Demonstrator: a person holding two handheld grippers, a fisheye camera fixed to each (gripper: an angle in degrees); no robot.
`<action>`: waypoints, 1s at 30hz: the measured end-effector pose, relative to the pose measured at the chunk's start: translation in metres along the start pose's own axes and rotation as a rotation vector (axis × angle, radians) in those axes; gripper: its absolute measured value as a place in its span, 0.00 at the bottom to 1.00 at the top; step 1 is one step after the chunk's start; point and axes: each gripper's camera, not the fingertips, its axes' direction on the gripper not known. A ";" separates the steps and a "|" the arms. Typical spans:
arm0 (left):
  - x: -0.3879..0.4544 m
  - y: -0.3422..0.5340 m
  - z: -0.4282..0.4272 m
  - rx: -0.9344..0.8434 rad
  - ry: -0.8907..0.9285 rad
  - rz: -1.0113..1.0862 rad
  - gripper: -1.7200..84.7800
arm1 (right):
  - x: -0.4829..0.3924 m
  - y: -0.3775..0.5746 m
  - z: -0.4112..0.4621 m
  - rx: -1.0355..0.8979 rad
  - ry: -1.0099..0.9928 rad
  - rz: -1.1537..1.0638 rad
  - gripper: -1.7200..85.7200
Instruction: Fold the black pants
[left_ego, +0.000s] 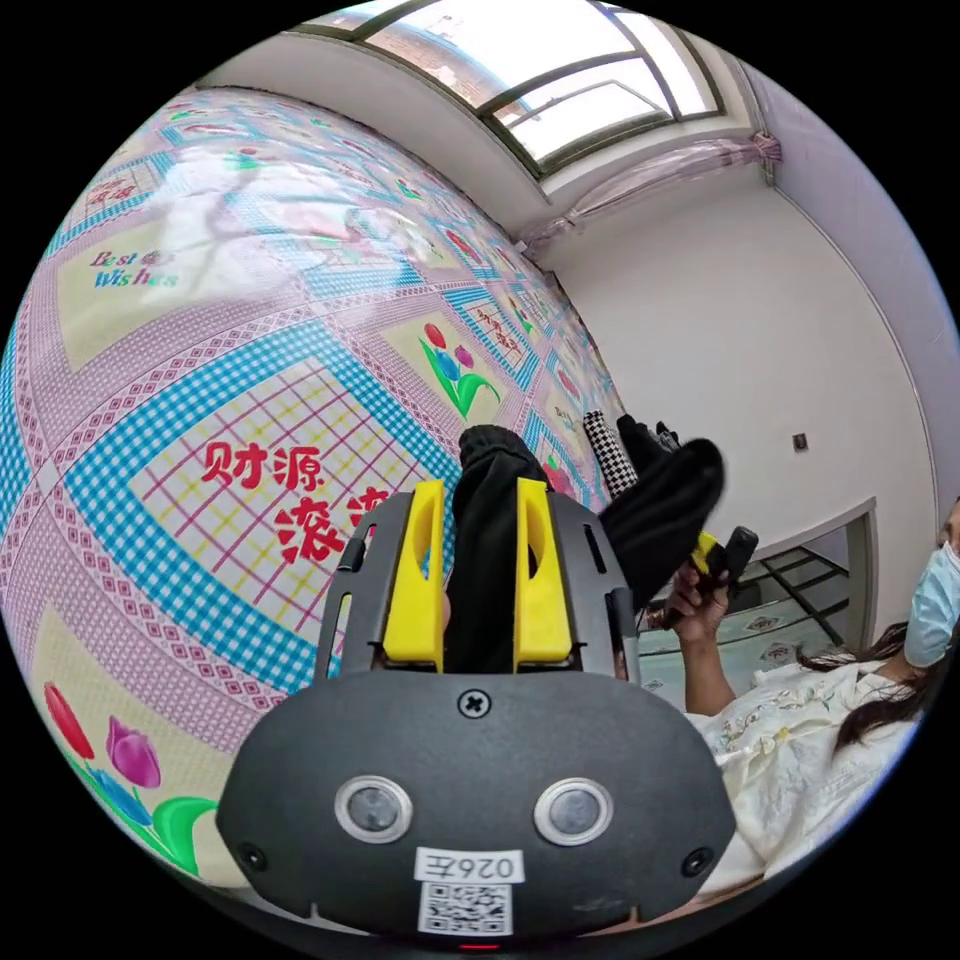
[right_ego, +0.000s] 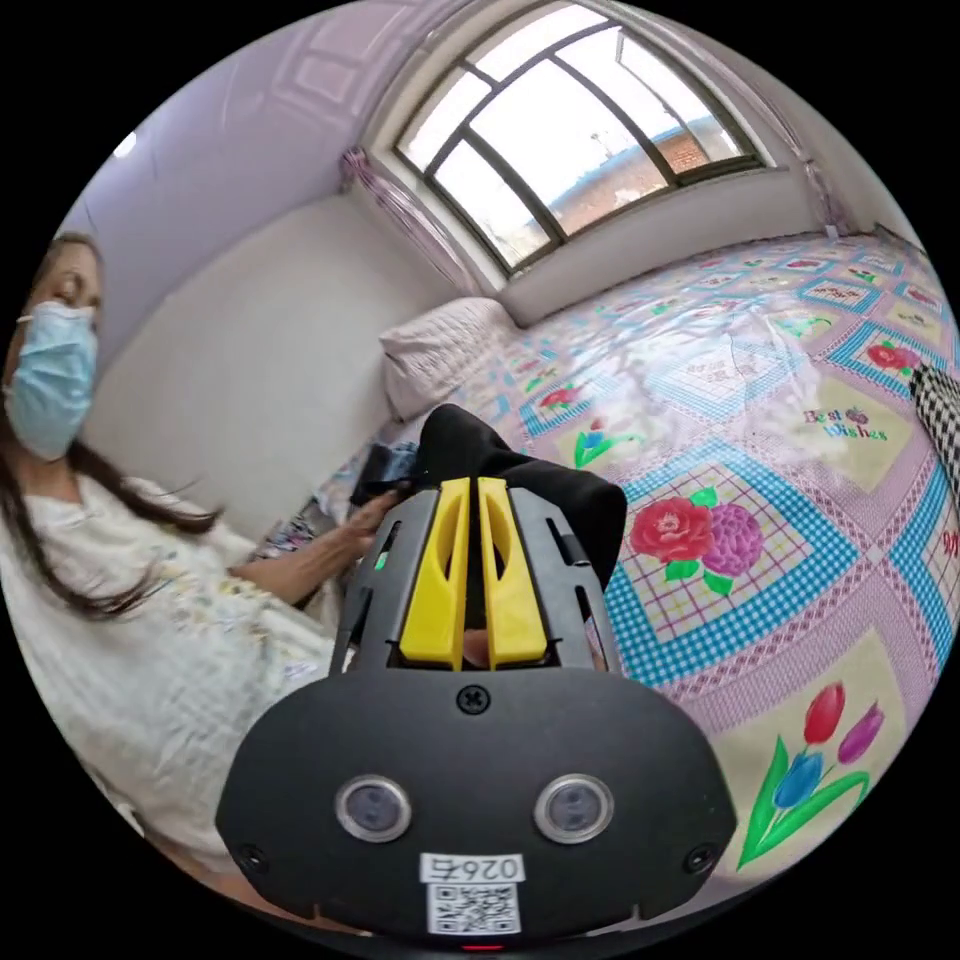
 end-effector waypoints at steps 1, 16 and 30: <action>0.004 -0.009 0.014 -0.038 -0.041 0.008 0.16 | -0.001 0.012 -0.029 0.027 -0.055 0.009 0.00; -0.044 -0.033 0.064 0.058 0.509 -0.080 0.07 | 0.079 0.133 -0.202 0.236 0.212 0.618 0.04; 0.031 -0.029 -0.012 0.349 0.762 0.392 0.05 | 0.136 0.024 -0.065 -0.065 -0.807 0.191 0.05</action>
